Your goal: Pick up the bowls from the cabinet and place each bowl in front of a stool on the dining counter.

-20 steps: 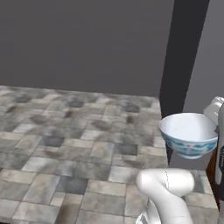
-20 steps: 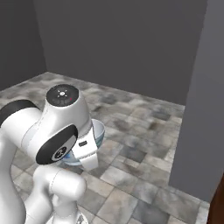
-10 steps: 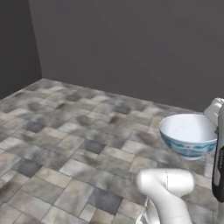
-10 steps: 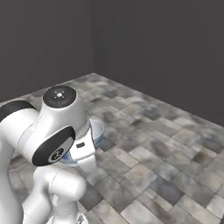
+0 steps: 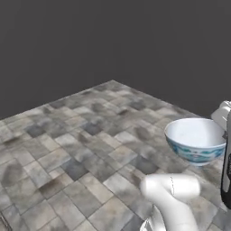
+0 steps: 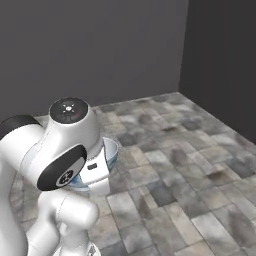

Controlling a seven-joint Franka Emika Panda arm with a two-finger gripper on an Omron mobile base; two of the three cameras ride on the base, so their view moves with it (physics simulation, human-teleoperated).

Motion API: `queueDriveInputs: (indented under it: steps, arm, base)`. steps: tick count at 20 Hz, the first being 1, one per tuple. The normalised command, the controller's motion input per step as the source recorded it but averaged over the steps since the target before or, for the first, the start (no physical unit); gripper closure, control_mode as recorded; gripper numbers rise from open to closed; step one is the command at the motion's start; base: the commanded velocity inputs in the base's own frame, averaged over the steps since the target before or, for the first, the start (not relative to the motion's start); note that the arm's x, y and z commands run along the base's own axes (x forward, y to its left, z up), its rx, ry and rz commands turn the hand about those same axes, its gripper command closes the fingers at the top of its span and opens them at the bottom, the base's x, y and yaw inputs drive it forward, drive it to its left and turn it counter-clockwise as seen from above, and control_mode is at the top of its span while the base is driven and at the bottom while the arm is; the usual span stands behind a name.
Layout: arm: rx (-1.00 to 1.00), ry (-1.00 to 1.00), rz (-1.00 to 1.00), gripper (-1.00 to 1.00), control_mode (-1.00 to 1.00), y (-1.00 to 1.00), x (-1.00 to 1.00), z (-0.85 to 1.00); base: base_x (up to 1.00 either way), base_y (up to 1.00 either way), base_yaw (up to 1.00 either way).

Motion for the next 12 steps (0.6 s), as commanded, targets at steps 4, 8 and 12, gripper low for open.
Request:
queueDriveInputs:
  steps: [4, 8, 12]
  arm:
    - [0.00, 0.00, 0.00, 1.00, 1.00, 0.00, 0.00, 0.00]
    - [0.00, 0.00, 0.00, 1.00, 1.00, 0.00, 0.00, 0.00]
    - [0.00, 0.00, 0.00, 1.00, 1.00, 0.00, 0.00, 0.00]
  base:
    - [0.99, 0.00, 0.63]
    - [0.86, 0.00, 0.64]
    - [0.85, 0.00, 0.64]
